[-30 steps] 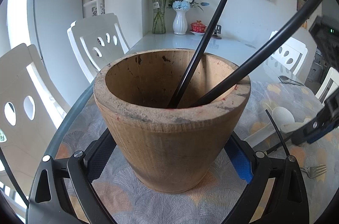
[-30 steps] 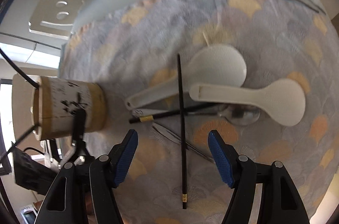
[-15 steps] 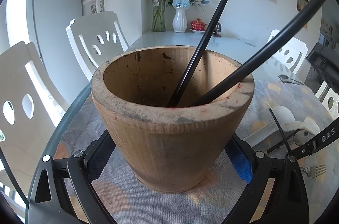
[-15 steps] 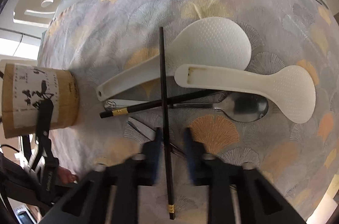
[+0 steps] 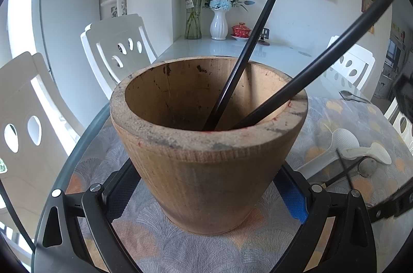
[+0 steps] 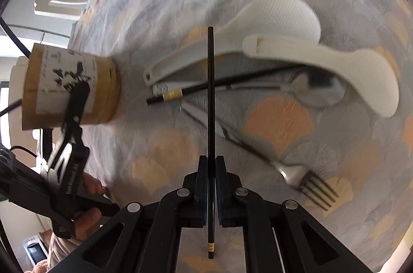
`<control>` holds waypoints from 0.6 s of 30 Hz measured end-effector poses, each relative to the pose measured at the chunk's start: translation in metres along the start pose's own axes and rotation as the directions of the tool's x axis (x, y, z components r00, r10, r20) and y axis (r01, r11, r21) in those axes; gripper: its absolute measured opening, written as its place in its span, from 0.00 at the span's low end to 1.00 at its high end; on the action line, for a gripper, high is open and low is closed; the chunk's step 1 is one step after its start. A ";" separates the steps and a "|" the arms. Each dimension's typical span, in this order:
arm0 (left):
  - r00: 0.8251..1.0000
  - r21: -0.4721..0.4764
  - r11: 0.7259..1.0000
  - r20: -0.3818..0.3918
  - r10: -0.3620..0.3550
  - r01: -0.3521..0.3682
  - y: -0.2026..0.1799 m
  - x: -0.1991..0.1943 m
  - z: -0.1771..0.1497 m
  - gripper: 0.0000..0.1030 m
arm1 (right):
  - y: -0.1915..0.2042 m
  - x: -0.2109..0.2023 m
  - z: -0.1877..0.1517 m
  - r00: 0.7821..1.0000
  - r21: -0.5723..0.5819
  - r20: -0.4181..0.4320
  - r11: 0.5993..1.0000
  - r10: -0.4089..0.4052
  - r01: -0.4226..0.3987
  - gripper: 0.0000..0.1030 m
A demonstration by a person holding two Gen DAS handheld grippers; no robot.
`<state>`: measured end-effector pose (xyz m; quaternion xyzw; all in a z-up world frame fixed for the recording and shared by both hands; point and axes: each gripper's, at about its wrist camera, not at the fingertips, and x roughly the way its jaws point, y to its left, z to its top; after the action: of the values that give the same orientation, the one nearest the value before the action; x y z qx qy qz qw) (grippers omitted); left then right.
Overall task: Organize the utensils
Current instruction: 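Grasp a third black chopstick with the right tool and lift it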
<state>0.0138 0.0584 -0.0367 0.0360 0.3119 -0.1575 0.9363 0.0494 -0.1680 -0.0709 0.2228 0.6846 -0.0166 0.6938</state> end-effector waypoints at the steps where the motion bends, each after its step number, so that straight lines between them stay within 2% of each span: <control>1: 1.000 0.000 1.000 0.000 0.000 0.000 0.000 0.000 0.000 0.94 | 0.000 0.004 -0.001 1.000 0.003 -0.012 1.000 0.002 -0.002 0.05; 4: 1.000 -0.001 1.000 -0.001 0.000 0.000 0.000 0.000 0.000 0.94 | 0.003 0.013 -0.004 0.999 -0.010 -0.037 1.000 -0.012 0.012 0.05; 11: 1.000 -0.001 1.000 -0.003 0.001 -0.001 -0.001 0.000 0.000 0.94 | 0.017 0.021 0.003 0.997 -0.062 -0.031 0.996 -0.072 0.070 0.05; 18: 1.000 0.001 1.000 -0.002 0.001 -0.001 -0.002 0.000 0.001 0.94 | 0.009 0.018 -0.005 1.000 -0.025 0.014 1.000 -0.008 0.009 0.05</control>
<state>0.0139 0.0566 -0.0364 0.0369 0.3129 -0.1574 0.9359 0.0483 -0.1529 -0.0853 0.2111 0.6810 -0.0125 0.7011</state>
